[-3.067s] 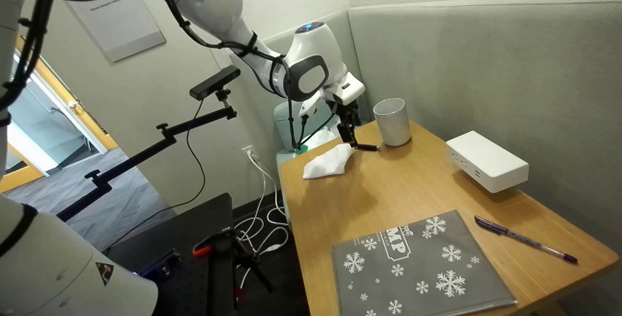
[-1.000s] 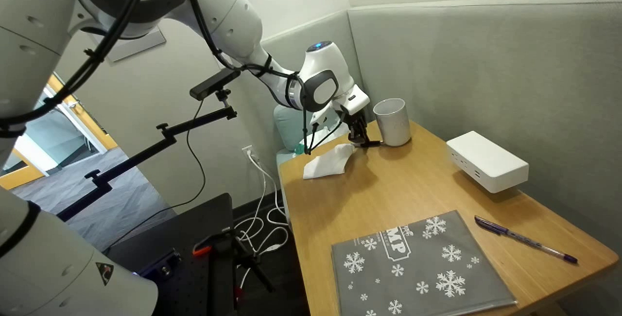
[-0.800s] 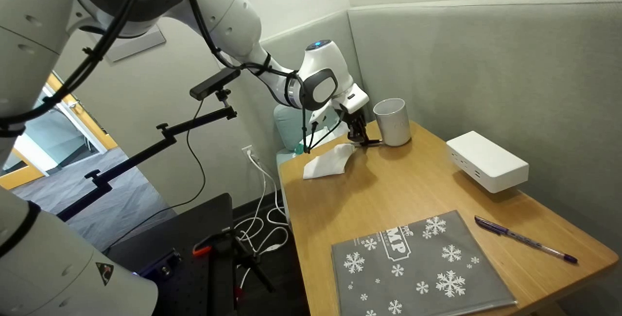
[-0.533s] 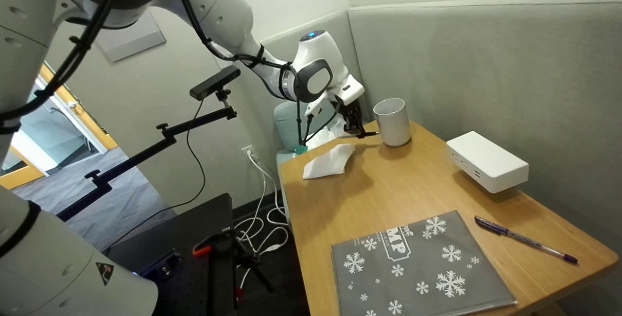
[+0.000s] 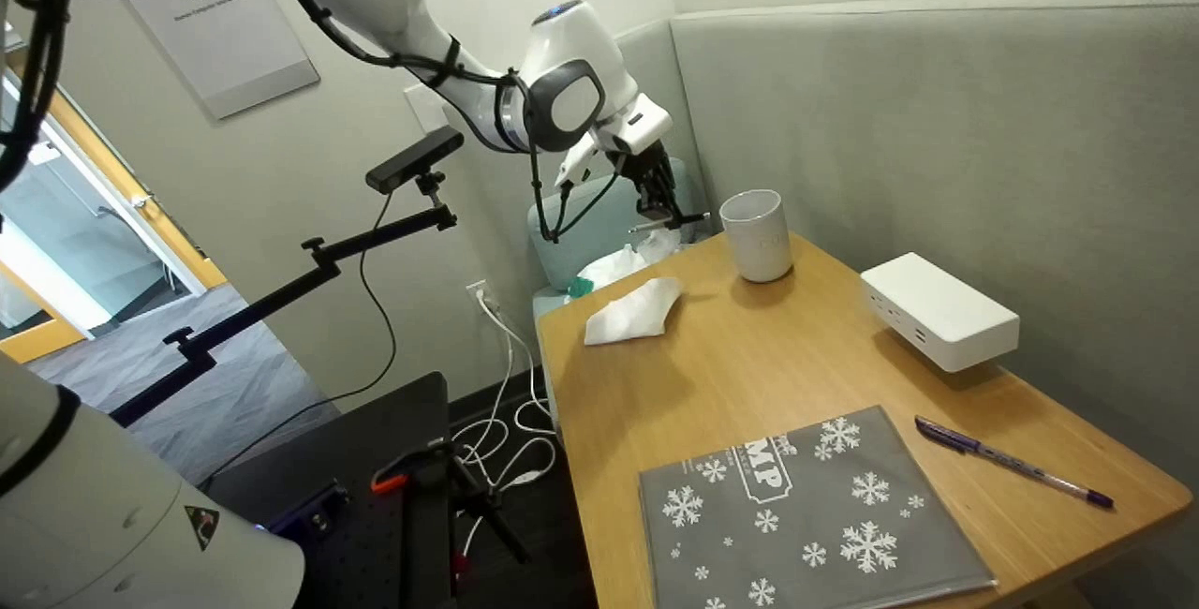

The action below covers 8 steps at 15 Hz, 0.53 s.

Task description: Put the marker inside the mug

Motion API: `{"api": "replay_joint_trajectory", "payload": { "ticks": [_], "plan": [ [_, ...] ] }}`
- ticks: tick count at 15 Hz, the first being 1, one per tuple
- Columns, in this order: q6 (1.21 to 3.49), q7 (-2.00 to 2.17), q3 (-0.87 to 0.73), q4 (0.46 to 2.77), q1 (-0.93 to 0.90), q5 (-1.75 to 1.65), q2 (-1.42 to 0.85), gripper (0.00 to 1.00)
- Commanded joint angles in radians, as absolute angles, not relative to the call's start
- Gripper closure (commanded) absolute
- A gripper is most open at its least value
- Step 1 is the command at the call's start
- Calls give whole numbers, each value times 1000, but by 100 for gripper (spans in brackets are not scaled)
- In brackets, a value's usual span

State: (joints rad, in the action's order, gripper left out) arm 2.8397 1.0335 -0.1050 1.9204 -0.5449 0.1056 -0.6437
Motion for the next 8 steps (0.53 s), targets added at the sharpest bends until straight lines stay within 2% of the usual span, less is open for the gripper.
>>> {"api": "replay_joint_trajectory", "payload": {
  "ticks": [1,8],
  "plan": [
    [2831,1110,-179,2025,-601,18,-514,96],
    [2810,1302,-373,2028,-734,-291,-465,96]
  ]
}}
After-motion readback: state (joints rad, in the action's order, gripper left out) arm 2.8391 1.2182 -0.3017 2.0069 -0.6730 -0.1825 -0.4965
